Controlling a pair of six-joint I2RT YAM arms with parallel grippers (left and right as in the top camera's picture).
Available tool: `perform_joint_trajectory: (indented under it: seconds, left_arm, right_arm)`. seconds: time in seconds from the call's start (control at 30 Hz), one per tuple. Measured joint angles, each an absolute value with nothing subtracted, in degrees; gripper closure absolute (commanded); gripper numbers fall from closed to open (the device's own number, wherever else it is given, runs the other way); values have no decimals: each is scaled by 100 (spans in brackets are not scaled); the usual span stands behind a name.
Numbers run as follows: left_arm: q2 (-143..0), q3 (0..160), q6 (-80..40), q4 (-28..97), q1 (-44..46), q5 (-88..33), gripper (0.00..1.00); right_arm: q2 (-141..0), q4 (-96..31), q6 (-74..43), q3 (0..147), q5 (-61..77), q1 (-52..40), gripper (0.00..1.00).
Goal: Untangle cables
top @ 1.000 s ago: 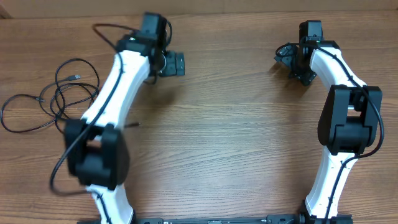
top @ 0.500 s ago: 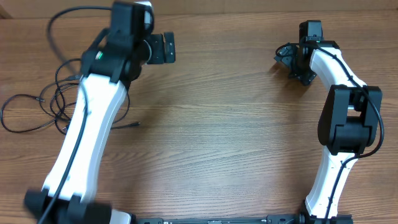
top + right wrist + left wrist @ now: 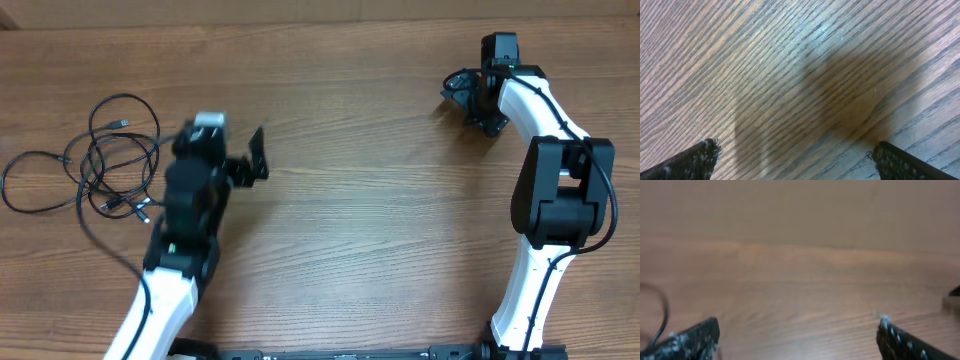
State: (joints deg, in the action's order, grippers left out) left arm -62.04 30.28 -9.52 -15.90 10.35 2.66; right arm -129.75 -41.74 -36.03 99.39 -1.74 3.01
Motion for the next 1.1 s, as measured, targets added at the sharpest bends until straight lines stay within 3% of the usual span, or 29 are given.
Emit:
perform_joint_trajectory:
  seconds: [0.2,0.53,0.7,1.0,1.1]
  left_arm:
    - [-5328,1291,-1767,-2451,624,287,0]
    - [-4390,161,-2506,-2644,445,327,0]
    - [-3785,56,-2563,-1916,445,449,0]
    - [-1415,49,-2576,333,528,1004,0]
    - [-904,49,-2440,346,528,1061,0]
  right_arm:
    - [-12975,-4180,-3601,9939,-174,301,0]
    - [-12975,-4180,-3601,9939,-172,301,0]
    - [-12975,-4178,-3601,9939,-174,301,0]
    - [-12975,-4174,-3601,9937,-174,301,0]
    - [-12978,-4174,-3601,9937,-174,301,0]
